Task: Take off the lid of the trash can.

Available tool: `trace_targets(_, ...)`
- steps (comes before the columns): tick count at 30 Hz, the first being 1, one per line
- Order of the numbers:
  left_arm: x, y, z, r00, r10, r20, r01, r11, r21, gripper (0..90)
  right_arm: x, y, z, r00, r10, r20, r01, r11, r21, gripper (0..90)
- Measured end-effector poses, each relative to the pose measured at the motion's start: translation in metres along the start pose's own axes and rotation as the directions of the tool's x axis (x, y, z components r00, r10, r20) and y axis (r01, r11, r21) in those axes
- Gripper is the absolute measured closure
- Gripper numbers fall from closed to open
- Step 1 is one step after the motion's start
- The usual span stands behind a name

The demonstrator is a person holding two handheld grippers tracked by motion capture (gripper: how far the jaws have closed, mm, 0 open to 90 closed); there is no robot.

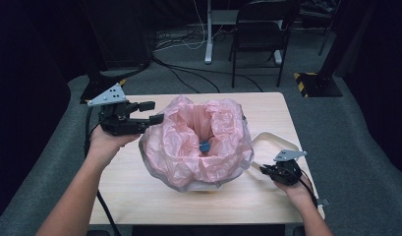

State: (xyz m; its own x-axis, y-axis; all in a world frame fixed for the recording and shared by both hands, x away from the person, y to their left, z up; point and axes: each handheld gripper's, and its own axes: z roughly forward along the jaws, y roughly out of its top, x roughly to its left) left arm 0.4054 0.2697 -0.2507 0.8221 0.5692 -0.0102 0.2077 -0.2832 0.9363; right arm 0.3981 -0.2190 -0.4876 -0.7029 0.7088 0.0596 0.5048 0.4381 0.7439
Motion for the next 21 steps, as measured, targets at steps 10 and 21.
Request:
trace_targets(10, -0.0004, -0.0003, 0.0006, 1.0000, 0.001, 0.002, -0.001, 1.0000, 0.002, 42.3, -0.0029, -0.0058, 0.0033, 0.9999, 0.008, -0.014, -0.008, 1.000, 0.025, 82.5)
trace_targets(21, 0.0003, -0.0008, 0.0001, 1.0000, 0.000, 0.001, 0.000, 1.0000, 0.003, 42.3, -0.0041, -0.0078, 0.0047, 0.9999, 0.015, -0.001, -0.015, 0.999, 0.041, 82.4)
